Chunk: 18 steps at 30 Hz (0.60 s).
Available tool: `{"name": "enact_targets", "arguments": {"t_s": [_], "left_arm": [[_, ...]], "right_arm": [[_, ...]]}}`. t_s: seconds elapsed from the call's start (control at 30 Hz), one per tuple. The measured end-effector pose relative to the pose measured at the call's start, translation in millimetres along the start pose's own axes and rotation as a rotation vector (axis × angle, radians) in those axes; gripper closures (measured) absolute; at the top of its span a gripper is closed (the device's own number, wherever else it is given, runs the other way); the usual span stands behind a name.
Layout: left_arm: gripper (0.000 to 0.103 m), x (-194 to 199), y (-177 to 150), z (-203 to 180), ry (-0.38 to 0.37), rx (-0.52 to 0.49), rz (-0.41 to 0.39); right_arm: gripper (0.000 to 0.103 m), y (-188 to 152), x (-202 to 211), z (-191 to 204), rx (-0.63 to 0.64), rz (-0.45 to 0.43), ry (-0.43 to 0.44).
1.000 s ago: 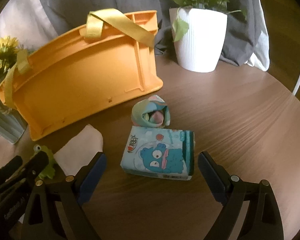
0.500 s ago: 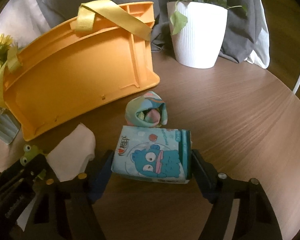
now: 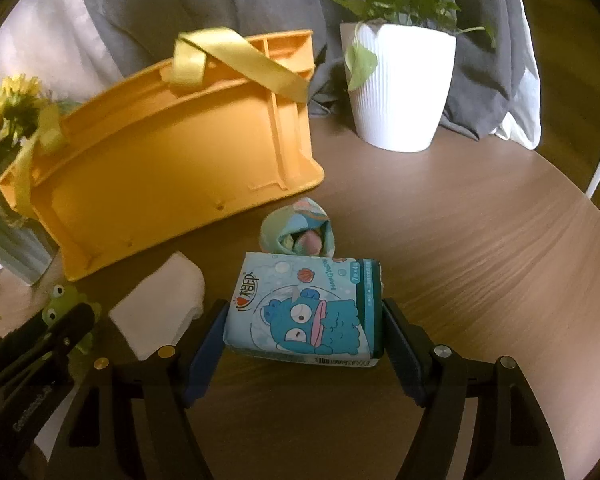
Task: Organize soft objects
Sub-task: 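Grasp the green frog with the left tool while the right tool grasps the blue box, then lift the frog and blue box and carry them over the crate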
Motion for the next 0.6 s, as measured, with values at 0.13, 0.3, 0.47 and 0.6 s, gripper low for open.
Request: {"name": "enact_targets", "arguments": {"t_s": [0.13,0.3,0.47,0.6], "left_arm": [[0.044,16.7,4.5,-5.2,0.007,0.003,-0.021],[0.044,38.1,8.1,-8.8,0.020,0.007,-0.048],[0.044,58.3,10.2,-15.3,0.030,0.015,-0.069],[0.044,76.1,13.2,-20.8,0.040,0.015,-0.092]], "right_arm": [[0.028,8.3,12.0,-0.6,0.010,-0.018,0.022],[0.028,16.6,27.9,0.1,0.037,-0.038,0.051],[0.028,22.5,47.8,0.6,0.063,-0.058,0.086],[0.028,28.0,63.1,-1.3,0.075,-0.073,0.108]]}}
Point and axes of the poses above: each gripper's, at about its wrist camera, not at the fingertips, and x roughly against the way its jaws point, z to its left, y to its top, the point moved 8 cm from there along -x, roughly the way its jaws point, and after that the axes turned 2 degrees about x, right-handed, at the moved point
